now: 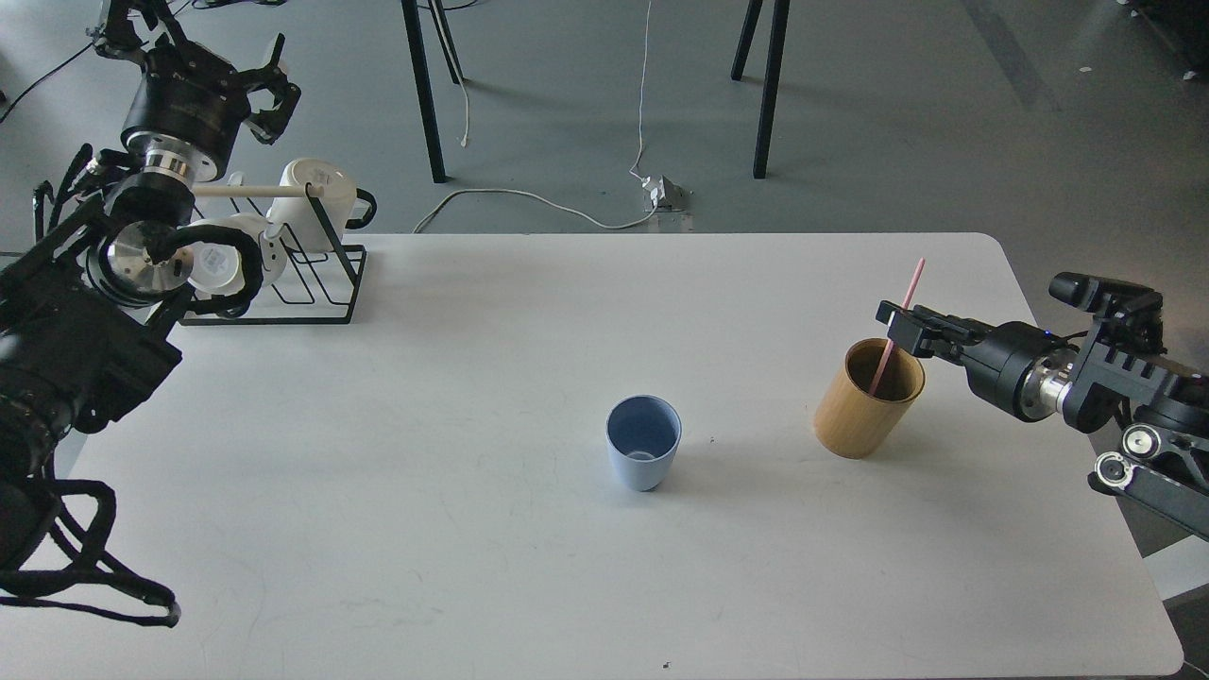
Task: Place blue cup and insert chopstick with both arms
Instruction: 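Reach the right gripper to the pink straw in the tan cup, then grasp the pink straw and lift it out of the tan cup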
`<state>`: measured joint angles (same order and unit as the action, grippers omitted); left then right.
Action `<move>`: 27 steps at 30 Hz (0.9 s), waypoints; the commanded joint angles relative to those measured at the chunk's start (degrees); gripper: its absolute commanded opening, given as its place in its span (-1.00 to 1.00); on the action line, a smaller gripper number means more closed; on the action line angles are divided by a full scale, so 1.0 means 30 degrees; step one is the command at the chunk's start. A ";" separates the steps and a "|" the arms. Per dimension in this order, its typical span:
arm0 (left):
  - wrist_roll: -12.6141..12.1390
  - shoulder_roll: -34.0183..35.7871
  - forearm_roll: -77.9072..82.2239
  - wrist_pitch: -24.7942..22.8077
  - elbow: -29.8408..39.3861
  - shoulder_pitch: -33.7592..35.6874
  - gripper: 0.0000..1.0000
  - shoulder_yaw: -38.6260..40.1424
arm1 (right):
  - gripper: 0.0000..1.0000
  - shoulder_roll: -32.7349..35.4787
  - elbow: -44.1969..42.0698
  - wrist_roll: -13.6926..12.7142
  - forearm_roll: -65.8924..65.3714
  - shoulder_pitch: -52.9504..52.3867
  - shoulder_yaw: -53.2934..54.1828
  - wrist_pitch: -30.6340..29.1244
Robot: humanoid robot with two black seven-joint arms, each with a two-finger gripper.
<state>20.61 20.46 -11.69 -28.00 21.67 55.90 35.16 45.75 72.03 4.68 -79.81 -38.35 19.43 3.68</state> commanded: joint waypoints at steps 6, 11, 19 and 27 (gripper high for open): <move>-0.0103 0.0063 -0.0028 0.0000 -0.0103 0.0028 0.99 -0.0001 | -0.72 0.0014 -0.0221 -0.0124 0.0001 -0.0106 -0.0295 0.0003; -0.0103 0.0093 0.0001 0.0000 -0.0103 0.0028 0.99 -0.0001 | -0.94 -0.0044 -0.0135 -0.0095 0.0118 -0.0282 -0.0178 0.0033; -0.0103 0.0209 -0.0028 0.0000 -0.0132 0.0174 0.99 -0.0001 | -0.96 0.1857 0.1884 0.0081 0.0235 -0.0370 -0.0149 0.0003; -0.0103 0.0356 -0.0028 0.0000 -0.0132 0.0174 0.99 -0.0001 | -0.95 0.4934 0.4698 -0.0007 0.1171 -0.3325 0.0611 -0.2102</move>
<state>20.32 21.32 -11.78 -28.00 21.29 56.42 35.16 57.66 83.73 4.88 -77.81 -44.51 20.00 0.45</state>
